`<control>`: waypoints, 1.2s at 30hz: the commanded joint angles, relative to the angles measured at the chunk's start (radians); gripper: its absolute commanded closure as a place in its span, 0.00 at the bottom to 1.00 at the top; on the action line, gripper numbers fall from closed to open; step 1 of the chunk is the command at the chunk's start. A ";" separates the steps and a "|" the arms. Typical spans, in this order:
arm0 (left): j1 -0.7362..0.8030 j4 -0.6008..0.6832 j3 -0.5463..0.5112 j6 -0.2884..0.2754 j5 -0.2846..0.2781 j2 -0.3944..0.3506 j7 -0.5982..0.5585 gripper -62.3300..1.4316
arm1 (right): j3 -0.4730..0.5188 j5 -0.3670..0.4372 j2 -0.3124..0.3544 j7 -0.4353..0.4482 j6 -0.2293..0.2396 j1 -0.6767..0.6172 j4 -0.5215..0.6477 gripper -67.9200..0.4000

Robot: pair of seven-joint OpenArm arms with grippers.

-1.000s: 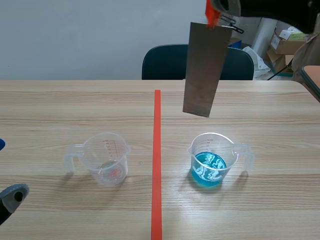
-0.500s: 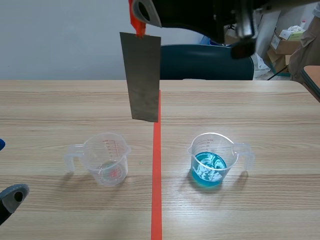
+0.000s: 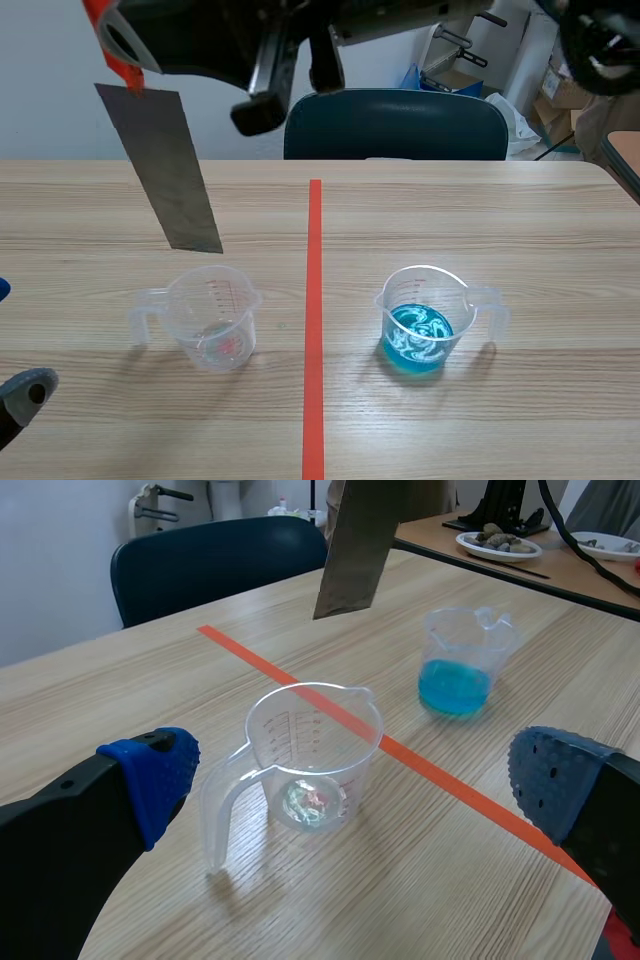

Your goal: Do the redox reaction experiment

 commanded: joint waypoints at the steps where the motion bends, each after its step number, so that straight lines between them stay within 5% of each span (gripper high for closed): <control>1: 0.002 0.016 0.003 0.002 -0.007 0.003 -0.018 0.00 | -0.010 -0.006 -0.012 0.015 -0.007 0.016 0.000 0.99; 13: 0.002 0.016 0.003 0.002 -0.007 0.003 -0.018 0.00 | -0.068 -0.055 -0.092 -0.018 -0.040 0.015 -0.030 0.99; 36: 0.002 0.016 0.003 0.002 -0.007 0.003 -0.017 0.00 | -0.076 -0.079 -0.093 -0.021 -0.040 0.015 -0.051 0.99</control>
